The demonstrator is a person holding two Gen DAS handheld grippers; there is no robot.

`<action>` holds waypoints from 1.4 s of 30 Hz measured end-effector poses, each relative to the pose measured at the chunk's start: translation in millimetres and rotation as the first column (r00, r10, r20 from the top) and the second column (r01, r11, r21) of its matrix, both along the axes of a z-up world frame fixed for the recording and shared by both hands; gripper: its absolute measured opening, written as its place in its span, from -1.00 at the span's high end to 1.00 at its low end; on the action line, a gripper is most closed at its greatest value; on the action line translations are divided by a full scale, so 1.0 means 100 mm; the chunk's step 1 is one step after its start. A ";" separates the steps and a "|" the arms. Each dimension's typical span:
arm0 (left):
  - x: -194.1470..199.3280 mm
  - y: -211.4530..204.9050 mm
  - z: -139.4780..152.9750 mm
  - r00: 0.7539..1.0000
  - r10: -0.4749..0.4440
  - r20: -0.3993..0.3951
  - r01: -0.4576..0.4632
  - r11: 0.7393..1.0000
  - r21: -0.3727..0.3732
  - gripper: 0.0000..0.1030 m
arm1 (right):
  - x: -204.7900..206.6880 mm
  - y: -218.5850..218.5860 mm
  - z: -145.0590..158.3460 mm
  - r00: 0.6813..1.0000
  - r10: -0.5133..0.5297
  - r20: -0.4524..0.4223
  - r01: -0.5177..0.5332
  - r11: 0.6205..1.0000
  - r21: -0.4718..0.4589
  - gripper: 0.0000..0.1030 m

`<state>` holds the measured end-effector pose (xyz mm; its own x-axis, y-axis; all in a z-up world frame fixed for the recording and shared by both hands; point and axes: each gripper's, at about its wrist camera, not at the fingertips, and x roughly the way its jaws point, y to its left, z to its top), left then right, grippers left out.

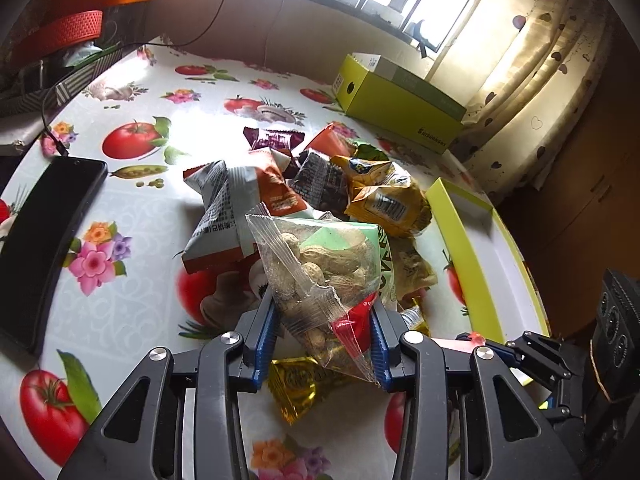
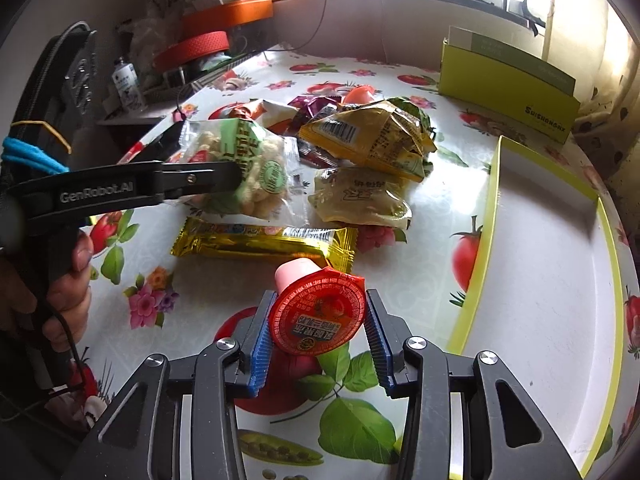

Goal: Organize snacks
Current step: 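Carry both snacks to the white tray and release the jelly cup from the right gripper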

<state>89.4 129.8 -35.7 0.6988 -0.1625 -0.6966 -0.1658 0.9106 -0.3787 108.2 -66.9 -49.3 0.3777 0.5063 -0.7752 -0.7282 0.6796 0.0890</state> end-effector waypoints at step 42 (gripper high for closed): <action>0.27 -1.37 0.43 0.948 -0.314 0.044 0.311 0.948 0.065 0.21 | 0.30 -1.42 0.25 0.952 -0.305 0.036 0.299 0.948 0.105 0.22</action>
